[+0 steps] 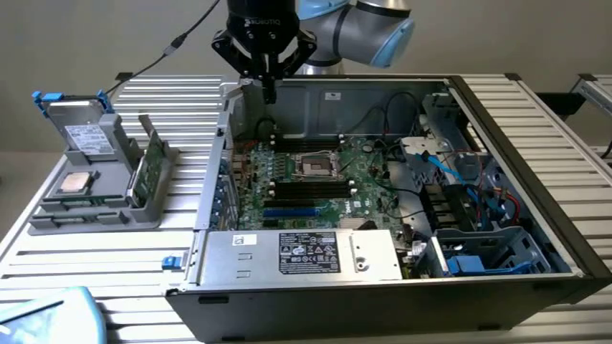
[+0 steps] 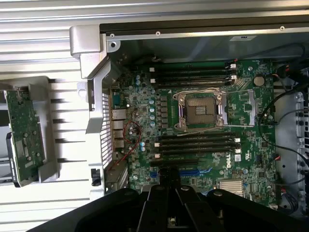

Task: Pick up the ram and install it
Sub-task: 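Reach for the ram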

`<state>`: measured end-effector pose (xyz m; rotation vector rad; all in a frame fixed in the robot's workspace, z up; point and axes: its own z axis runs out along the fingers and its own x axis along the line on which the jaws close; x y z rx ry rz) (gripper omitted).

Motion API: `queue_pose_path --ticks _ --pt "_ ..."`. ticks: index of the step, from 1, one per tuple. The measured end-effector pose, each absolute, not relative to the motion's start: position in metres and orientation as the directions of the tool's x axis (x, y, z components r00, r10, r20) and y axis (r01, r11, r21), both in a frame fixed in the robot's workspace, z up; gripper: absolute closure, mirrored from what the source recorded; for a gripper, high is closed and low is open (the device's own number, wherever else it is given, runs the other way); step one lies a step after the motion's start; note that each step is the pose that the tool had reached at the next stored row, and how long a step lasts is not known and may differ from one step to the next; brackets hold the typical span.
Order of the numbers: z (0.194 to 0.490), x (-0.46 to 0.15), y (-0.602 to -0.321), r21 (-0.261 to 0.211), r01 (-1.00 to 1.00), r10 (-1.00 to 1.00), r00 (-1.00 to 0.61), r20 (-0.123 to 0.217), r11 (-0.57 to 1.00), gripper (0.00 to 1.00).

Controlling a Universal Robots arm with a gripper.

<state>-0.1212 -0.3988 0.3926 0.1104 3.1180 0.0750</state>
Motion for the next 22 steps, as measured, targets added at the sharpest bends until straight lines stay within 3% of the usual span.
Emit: queue_pose_path --ticks 22 --pt "0.391 -0.193 -0.392 0.057 0.071 0.071 -0.997 -0.01 0.996 0.89"
